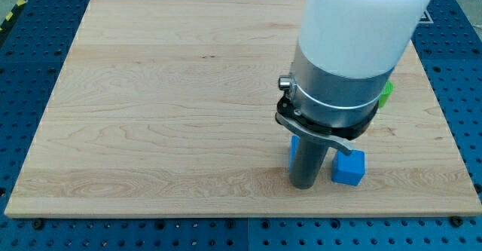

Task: Move blue triangle upwards

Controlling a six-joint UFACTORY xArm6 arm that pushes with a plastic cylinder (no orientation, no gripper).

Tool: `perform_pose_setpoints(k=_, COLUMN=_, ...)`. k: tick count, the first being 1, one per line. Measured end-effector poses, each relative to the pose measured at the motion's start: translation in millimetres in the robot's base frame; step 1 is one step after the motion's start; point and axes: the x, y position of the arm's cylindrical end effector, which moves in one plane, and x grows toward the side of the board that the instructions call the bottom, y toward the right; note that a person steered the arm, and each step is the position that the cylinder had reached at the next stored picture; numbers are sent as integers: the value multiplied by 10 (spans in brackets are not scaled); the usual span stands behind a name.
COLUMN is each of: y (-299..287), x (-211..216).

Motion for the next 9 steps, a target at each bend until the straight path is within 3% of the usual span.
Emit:
perform_pose_setpoints(k=3, y=-490, x=-135)
perform_pose_setpoints(k=4, y=-260, x=-266)
perform_pose_setpoints(k=7, y=130, x=168)
perform_pose_setpoints(k=8, y=257, x=-57)
perform_pose_setpoints(k=9, y=-53, x=-244)
